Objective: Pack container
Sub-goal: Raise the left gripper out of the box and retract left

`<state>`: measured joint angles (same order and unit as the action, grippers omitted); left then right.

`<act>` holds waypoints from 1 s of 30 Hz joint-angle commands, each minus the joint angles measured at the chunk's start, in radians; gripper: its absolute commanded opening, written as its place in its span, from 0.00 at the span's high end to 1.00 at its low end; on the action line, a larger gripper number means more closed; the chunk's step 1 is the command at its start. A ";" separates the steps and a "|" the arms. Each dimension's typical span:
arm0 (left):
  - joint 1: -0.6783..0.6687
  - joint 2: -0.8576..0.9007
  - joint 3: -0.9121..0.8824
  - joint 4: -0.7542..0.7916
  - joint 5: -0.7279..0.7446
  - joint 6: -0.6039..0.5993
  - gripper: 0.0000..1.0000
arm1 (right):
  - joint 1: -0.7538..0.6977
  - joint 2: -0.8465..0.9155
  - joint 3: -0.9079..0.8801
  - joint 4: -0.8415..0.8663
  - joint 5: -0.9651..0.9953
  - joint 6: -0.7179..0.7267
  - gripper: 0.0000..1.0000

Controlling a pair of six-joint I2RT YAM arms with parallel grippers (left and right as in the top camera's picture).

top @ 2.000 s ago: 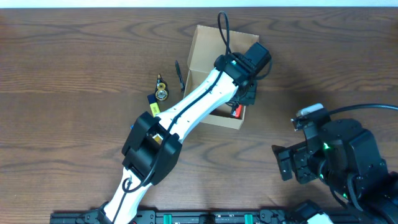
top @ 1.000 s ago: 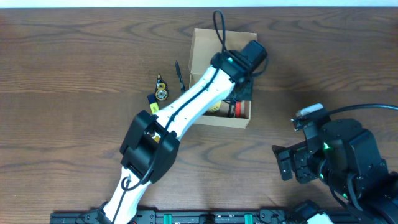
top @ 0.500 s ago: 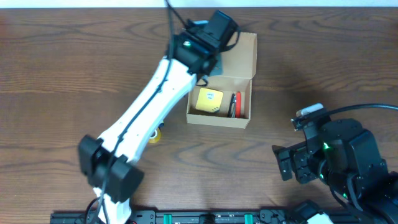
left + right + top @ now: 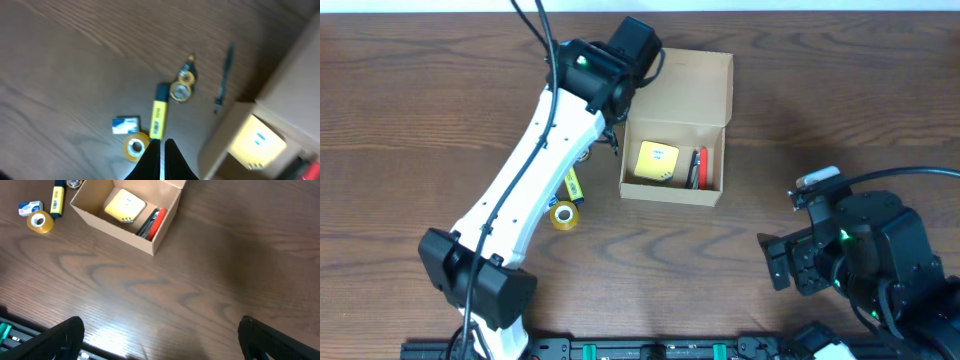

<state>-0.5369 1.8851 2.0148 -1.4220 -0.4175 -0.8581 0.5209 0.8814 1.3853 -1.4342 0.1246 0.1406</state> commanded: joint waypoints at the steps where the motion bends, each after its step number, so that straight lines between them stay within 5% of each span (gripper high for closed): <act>1: 0.052 0.007 0.002 -0.010 -0.066 -0.021 0.94 | -0.005 0.000 0.001 -0.001 0.006 -0.004 0.01; 16: 0.225 0.008 -0.006 0.044 0.011 -0.024 0.94 | -0.005 0.000 0.001 -0.001 0.006 -0.004 0.01; 30: 0.250 0.008 -0.066 0.056 0.029 -0.089 0.94 | -0.005 0.000 0.001 -0.001 0.006 -0.004 0.01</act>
<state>-0.2897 1.8851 1.9881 -1.3670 -0.3946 -0.9203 0.5209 0.8814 1.3853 -1.4342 0.1242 0.1406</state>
